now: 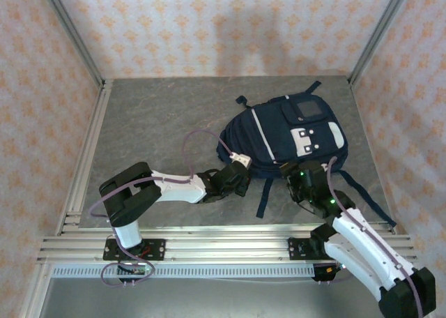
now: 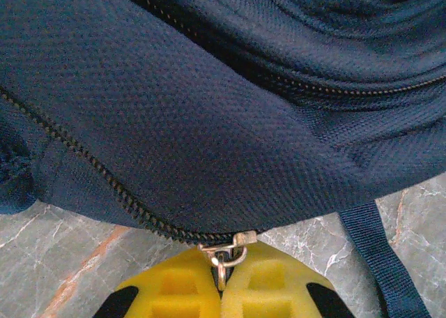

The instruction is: Pack the student bag

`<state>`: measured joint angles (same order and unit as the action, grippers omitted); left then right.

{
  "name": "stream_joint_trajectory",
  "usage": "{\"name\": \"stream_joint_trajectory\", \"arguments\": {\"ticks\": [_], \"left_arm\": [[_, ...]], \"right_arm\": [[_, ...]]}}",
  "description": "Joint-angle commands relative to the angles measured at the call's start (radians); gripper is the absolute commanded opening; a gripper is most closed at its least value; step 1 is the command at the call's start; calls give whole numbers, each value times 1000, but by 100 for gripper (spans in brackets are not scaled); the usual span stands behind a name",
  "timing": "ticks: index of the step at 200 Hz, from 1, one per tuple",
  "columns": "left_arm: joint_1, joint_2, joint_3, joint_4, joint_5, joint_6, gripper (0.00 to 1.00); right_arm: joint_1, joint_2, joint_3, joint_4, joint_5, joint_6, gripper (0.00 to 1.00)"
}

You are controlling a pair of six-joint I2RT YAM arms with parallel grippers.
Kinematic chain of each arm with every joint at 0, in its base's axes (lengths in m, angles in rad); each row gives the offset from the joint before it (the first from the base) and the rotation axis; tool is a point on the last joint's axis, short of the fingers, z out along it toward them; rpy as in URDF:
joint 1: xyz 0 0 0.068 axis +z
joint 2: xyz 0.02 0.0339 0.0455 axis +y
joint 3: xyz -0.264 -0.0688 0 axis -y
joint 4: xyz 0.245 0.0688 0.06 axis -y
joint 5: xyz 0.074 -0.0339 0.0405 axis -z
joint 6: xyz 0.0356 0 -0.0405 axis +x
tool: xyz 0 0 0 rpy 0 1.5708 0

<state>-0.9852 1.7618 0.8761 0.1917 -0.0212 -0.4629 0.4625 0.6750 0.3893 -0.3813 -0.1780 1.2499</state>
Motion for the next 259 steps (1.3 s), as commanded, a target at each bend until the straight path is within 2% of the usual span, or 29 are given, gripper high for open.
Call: {"name": "stream_joint_trajectory", "arguments": {"ticks": [1,32,80,100,112,146,157,195,259], "left_arm": [[4,-46,3,-23,21,12,0],[3,-47,4,-19,33,0,0],[3,-48,21,-42,40,8,0],[3,-43,25,-49,38,10,0],[3,-41,28,-51,36,11,0],[3,-45,29,-69,9,4,0],[4,-49,21,-69,-1,3,0],[4,-61,4,-85,-49,3,0],[53,-85,-23,-95,-60,3,0]], "right_arm": [[85,38,-13,200,73,140,65],[162,139,-27,364,161,163,65],[168,345,-10,470,209,107,63],[168,415,-8,479,240,83,48],[168,450,-11,509,246,56,35],[165,528,86,426,223,-192,6],[164,534,89,444,193,-265,0],[162,530,92,434,134,-385,0],[160,461,42,384,131,-376,0]]}}
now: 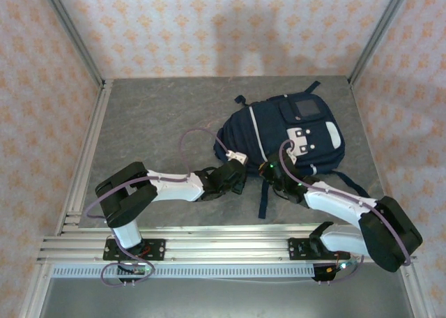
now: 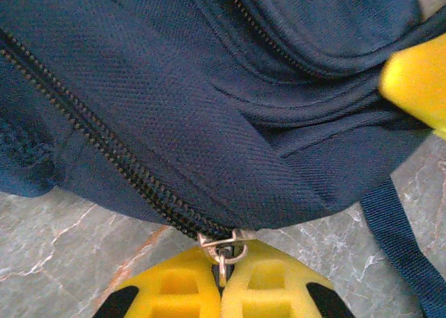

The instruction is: Pack the student bag

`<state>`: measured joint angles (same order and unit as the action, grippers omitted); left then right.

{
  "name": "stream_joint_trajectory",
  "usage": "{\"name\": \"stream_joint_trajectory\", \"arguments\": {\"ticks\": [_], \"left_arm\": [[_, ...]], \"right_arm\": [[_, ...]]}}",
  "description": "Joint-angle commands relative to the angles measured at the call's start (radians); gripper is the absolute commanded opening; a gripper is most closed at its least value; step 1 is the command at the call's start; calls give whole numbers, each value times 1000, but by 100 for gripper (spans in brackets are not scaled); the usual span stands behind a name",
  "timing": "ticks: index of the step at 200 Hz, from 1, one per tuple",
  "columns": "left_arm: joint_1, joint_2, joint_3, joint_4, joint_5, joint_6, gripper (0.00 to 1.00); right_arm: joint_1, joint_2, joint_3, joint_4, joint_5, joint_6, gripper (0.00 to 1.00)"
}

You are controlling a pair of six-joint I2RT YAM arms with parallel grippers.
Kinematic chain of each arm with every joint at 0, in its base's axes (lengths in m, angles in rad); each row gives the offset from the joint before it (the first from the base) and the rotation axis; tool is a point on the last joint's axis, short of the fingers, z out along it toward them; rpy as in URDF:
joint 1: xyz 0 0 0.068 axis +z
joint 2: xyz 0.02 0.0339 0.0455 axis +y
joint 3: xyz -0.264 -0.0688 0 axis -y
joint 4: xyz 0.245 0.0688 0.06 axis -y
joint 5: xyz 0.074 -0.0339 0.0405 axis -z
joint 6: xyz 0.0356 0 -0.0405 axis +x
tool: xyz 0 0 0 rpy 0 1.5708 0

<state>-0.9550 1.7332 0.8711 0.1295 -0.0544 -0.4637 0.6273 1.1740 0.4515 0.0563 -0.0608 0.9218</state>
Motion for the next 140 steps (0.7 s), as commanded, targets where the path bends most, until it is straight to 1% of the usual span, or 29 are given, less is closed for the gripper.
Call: {"name": "stream_joint_trajectory", "arguments": {"ticks": [1,72,110,123,140], "left_arm": [[24,-58,-18,-34,-26,4,0],[114,-103,-62,-47,1,29,0],[148,-123,-85,-39,6,37,0],[149,-132,-94,-36,12,39,0],[148,-148,-114,-26,34,32,0]], "right_arm": [[-5,-39,-21,-55,15,-48,0],[-13,-136,-41,-118,18,-44,0],[-30,-145,-58,-135,-9,-52,0],[-38,-144,-57,-146,-20,-70,0],[-64,-126,-27,-197,-46,-145,0]]}}
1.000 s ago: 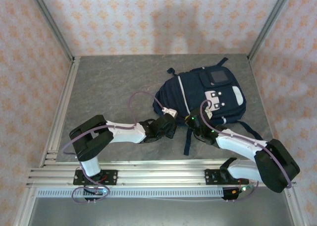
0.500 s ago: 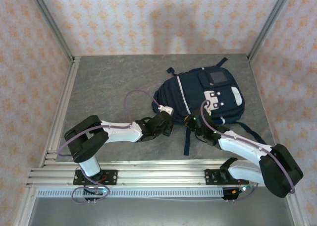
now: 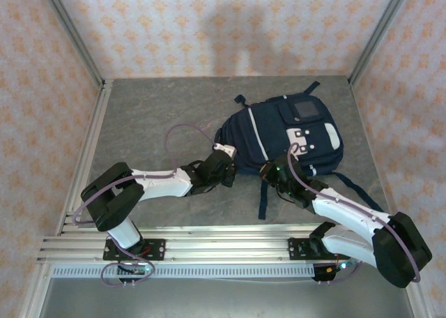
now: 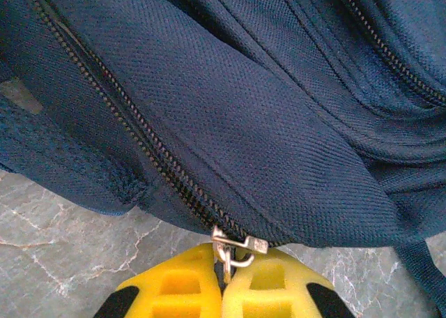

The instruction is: Pack the student bag

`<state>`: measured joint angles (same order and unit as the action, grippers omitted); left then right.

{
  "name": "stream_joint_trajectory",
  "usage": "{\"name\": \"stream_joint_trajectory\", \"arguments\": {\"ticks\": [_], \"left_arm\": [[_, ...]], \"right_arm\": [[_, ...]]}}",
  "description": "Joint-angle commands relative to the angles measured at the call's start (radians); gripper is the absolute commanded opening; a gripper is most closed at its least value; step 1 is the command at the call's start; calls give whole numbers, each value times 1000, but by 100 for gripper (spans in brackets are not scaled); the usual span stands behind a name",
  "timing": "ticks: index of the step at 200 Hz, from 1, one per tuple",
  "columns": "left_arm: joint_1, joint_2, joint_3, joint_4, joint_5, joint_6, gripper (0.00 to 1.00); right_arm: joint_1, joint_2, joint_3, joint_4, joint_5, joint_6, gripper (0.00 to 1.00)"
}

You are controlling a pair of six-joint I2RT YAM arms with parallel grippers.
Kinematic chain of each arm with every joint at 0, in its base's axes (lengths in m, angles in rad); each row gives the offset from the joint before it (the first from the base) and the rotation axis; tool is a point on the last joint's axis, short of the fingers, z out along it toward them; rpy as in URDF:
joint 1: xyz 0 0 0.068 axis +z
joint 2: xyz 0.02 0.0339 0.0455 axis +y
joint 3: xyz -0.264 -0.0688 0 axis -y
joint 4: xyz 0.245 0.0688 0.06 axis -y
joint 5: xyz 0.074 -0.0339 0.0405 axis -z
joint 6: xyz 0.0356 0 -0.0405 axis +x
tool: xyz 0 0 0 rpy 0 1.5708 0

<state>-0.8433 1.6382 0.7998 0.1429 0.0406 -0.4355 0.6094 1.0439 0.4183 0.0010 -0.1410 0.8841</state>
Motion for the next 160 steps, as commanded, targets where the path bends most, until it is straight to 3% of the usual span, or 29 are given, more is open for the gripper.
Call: {"name": "stream_joint_trajectory", "arguments": {"ticks": [1,47,87,121,137,160], "left_arm": [[37,-54,-43,-38,-59,3,0],[10,-23,-56,4,-27,-28,0],[-40,111,76,-1,-21,-26,0],[-73,204,223,-39,-1,-6,0],[-85,247,296,-54,18,0,0],[-96,310,377,-54,54,-10,0]], "right_arm": [[-48,5,11,-147,34,-112,0],[-175,97,189,-317,-8,-352,0],[-239,301,405,-391,-107,-481,0],[-251,417,543,-452,-67,-534,6],[-263,411,559,-447,-65,-518,16],[-264,317,520,-430,-56,-432,46]]}}
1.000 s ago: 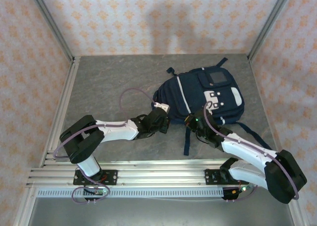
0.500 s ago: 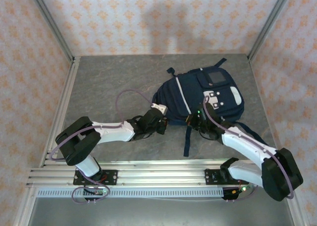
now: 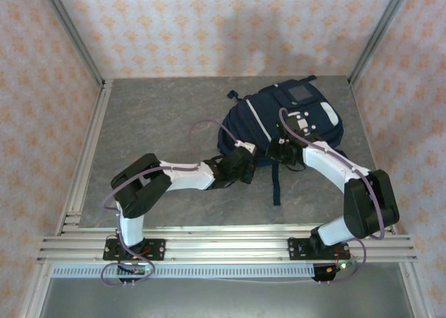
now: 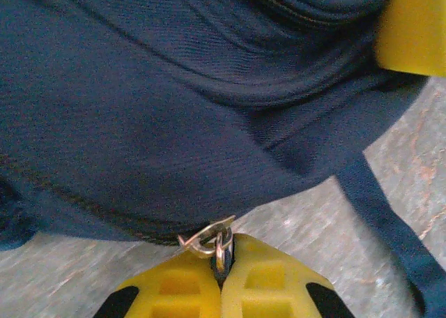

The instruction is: Pack the student bag

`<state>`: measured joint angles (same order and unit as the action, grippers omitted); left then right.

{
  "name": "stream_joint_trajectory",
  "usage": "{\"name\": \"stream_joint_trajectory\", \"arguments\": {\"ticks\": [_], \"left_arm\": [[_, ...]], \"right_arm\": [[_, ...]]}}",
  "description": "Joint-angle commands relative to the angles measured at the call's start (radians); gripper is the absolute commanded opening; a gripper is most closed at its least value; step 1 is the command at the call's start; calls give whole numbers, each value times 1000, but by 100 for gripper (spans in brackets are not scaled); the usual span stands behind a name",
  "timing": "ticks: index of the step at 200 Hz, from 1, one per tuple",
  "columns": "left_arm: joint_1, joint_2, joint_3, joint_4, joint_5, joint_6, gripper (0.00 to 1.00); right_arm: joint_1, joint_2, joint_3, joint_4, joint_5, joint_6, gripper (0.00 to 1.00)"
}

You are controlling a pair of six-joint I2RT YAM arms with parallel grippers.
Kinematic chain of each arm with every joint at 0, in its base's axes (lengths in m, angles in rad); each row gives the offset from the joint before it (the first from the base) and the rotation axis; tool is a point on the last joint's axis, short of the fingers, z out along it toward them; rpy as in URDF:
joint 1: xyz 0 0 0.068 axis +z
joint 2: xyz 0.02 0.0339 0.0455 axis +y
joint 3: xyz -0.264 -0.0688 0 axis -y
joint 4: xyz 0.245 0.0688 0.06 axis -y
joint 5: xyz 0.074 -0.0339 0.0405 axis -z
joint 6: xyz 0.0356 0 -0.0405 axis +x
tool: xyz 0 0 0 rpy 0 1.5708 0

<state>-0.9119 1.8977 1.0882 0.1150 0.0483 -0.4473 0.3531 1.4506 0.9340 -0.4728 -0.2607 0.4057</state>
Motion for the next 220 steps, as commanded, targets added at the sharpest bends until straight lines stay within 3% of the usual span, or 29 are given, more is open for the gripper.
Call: {"name": "stream_joint_trajectory", "arguments": {"ticks": [1,25,46,71,146,164,197,220], "left_arm": [[-28,53,91,-26,48,1,0],[-48,71,130,-31,64,15,0],[-62,65,124,-22,76,21,0],[-82,47,104,-18,76,37,0],[-89,29,66,-11,73,46,0],[-88,22,63,-17,68,51,0],[-81,-12,47,-48,34,64,0],[-58,-31,28,-71,19,74,0]], "right_arm": [[-8,-96,3,45,67,52,46],[-10,-250,-112,81,120,239,58],[-11,-367,-243,151,131,449,60],[-11,-438,-348,229,111,582,62],[-18,-273,-473,623,35,787,61],[-18,-193,-471,701,20,788,49],[-19,-186,-500,701,24,773,0],[-19,-255,-517,620,50,719,0]]}}
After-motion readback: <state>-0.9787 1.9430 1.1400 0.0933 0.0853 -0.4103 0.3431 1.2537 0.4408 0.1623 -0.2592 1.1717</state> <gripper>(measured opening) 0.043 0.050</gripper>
